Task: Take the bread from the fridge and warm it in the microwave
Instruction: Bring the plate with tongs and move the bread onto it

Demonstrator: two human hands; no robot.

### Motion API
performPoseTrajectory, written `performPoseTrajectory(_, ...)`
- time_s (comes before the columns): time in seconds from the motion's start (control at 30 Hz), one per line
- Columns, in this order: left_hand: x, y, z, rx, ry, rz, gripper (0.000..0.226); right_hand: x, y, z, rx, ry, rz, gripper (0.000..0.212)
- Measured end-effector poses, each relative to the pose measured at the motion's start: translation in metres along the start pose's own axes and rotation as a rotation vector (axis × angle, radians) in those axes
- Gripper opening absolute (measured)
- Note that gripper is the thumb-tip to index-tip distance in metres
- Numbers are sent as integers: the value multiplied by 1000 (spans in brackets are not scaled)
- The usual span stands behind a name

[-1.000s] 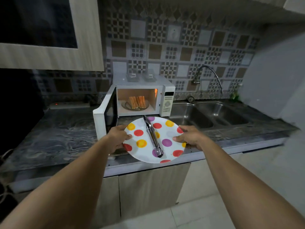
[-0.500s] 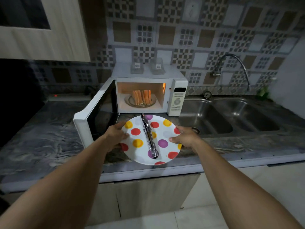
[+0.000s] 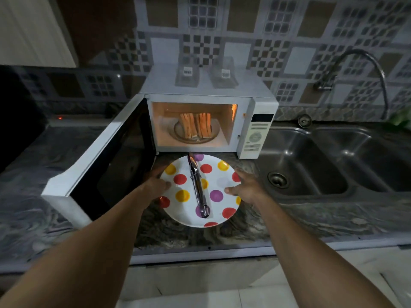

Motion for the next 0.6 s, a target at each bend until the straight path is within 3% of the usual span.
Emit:
performPoseTrajectory(0.33, 20, 54, -11, -81, 268, 189, 60, 20, 60, 38, 46, -34, -52, 86)
performPoseTrajectory(0.6, 25, 78, -16, -78, 356, 193, 61, 27, 74, 47, 77, -103, -88, 77)
Point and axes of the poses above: each hand's wrist, its own y-axis towards the middle knuckle, its own x-axis out of the palm, z = x × y, the point moved 5 cm from there along y, towards the middle knuckle, and after that the axes turned 11 degrees about -x, right-handed, at the moved point
